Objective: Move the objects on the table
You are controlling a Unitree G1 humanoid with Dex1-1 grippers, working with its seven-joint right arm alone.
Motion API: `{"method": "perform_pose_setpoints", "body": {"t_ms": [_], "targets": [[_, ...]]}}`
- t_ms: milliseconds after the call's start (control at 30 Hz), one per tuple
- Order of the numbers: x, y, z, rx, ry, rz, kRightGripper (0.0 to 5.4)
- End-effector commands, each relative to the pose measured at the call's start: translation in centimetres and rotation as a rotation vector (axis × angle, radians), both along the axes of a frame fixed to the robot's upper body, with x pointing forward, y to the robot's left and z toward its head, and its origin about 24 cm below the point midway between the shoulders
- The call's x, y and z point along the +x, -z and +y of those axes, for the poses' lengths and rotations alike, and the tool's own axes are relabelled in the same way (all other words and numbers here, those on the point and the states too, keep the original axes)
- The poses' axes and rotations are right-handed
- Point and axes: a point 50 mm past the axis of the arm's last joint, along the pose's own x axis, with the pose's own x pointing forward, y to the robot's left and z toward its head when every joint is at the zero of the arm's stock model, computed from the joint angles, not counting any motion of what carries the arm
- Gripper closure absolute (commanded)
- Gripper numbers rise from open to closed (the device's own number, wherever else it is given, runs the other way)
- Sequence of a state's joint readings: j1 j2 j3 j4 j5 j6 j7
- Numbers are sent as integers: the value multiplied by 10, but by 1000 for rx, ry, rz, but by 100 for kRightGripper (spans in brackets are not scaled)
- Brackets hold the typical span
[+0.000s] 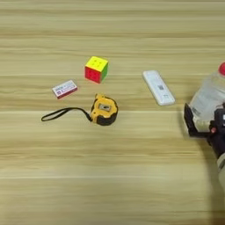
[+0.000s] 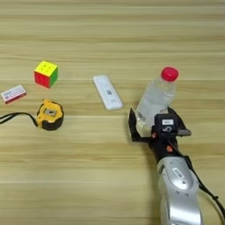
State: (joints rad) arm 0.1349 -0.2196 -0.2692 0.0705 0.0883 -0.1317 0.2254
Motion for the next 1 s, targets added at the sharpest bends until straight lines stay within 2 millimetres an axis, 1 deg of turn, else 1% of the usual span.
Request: {"method": "perform_pose_setpoints", "body": {"t_ms": [33,167,300,433,533,667,800,1000], "targets": [[1,-19,1,-18,-3,-79,4],[-5,-13,7,-15,-23,-48,4],[-9,-10,7,-28,-33,-23,4],[-16,-12,7,-60,-69,-2,4],[-21,-12,8,-49,-109,21,4],[-27,-9,18,-57,-182,51,4],[-33,-8,33,-57,-291,64,4],[-40,-10,50,-67,-401,59,4]]}}
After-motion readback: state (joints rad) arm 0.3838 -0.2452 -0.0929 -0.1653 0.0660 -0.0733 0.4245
